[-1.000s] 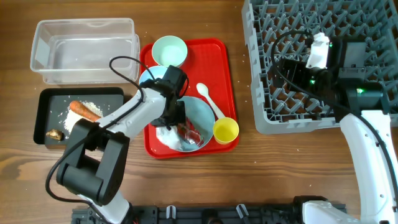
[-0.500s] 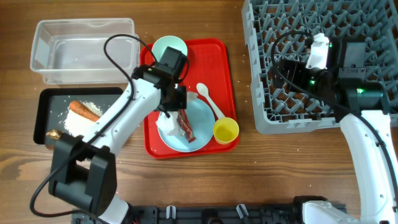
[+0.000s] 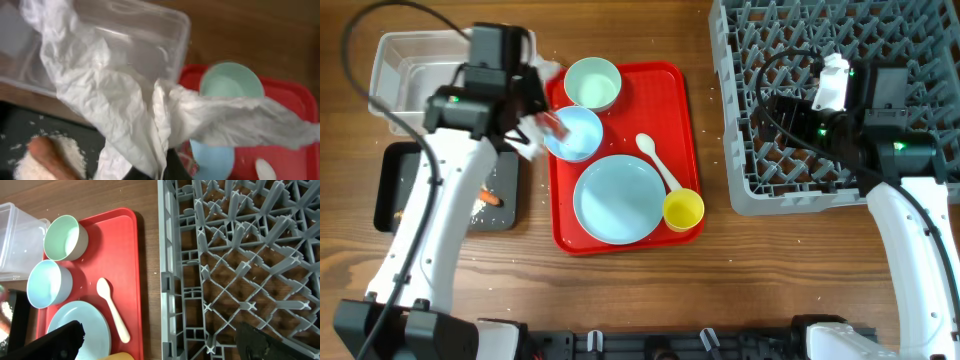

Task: Sort waste into correct bins and load items into the dishwasher rack
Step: 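Carry the tissue and red wrapper into the clear container and release, then press the tissue down inside the clear container with the left gripper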

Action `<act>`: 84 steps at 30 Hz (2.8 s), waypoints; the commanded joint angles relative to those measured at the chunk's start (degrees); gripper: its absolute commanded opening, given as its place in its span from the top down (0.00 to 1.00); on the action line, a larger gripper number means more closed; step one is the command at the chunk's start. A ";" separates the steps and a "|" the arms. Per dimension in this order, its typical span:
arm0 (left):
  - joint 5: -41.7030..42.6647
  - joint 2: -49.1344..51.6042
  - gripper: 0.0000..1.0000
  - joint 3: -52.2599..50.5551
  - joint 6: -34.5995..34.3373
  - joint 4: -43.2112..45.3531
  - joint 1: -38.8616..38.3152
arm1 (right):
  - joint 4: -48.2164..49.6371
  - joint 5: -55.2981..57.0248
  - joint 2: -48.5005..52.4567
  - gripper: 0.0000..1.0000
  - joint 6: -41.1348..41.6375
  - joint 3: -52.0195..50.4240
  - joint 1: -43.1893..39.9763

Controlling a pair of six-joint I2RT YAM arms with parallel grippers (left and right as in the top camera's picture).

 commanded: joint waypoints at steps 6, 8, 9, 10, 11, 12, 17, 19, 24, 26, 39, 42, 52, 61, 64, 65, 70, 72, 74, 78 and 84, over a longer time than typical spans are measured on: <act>-1.11 6.75 0.96 0.52 0.96 17.59 11.61 | 0.15 0.79 2.21 0.00 0.50 1.07 -0.24; 1.46 9.99 0.96 0.52 0.96 20.94 13.22 | 0.15 0.79 2.97 0.00 0.92 1.07 -0.24; 2.03 11.58 0.96 0.52 0.94 22.27 13.70 | 0.13 0.79 3.30 0.00 1.53 1.07 -0.24; 1.97 13.60 0.96 0.52 0.96 23.74 14.05 | 0.11 0.79 3.69 0.00 1.99 1.07 -0.24; 1.97 15.28 0.96 0.52 0.96 25.16 14.34 | 0.09 0.76 4.00 0.00 2.01 1.07 -0.24; 1.97 17.40 0.96 0.52 0.96 27.06 14.67 | 0.09 0.76 4.24 0.00 2.01 1.07 -0.24; 1.97 24.83 0.96 0.52 0.98 33.55 15.41 | 0.13 0.79 4.44 0.00 1.99 1.07 -0.24; 1.97 27.06 0.96 0.52 0.98 34.86 15.50 | 0.13 0.79 4.44 0.00 1.99 1.07 -0.24; 1.97 27.96 0.80 0.55 0.98 35.17 15.50 | 0.72 0.79 4.44 0.00 1.95 1.07 -0.24; 1.97 27.96 0.69 0.55 0.98 35.23 15.50 | 1.05 0.79 4.44 0.00 1.97 1.07 -0.24; 1.97 22.36 0.00 6.03 4.07 22.45 15.50 | 1.49 0.81 4.44 0.00 1.70 1.07 -0.24; 2.27 20.20 0.00 8.90 5.62 15.82 15.43 | 2.32 0.81 4.44 0.00 1.70 1.07 -0.24; 4.13 18.38 0.00 10.67 10.64 11.21 15.43 | 3.21 0.81 4.44 0.00 1.68 1.07 -0.24; 4.13 20.63 0.96 10.67 10.60 20.13 15.78 | 2.82 0.83 4.44 0.00 1.66 1.07 -0.24; 4.15 24.13 0.47 10.67 10.60 23.17 15.76 | 2.25 0.83 4.44 0.00 1.03 1.07 -0.24; 4.15 25.18 0.11 10.67 10.60 23.47 15.76 | 2.08 0.83 4.44 0.00 0.63 1.07 -0.24; 5.42 29.66 0.96 10.67 10.62 19.87 15.72 | 1.62 0.83 4.44 0.00 0.24 1.07 -0.24; 5.42 30.32 0.95 10.67 10.62 18.93 15.76 | 1.62 0.83 4.44 0.00 0.24 1.07 -0.24; 5.42 30.36 0.00 10.67 10.62 18.91 15.76 | 1.62 0.83 4.44 0.00 0.24 1.07 -0.24; 5.44 30.36 0.57 10.67 10.62 18.40 15.74 | 1.62 0.83 4.44 0.00 0.26 1.07 -0.24; 6.05 29.88 0.00 10.67 9.75 17.18 15.32 | 1.64 1.03 4.44 0.00 0.24 1.07 -0.24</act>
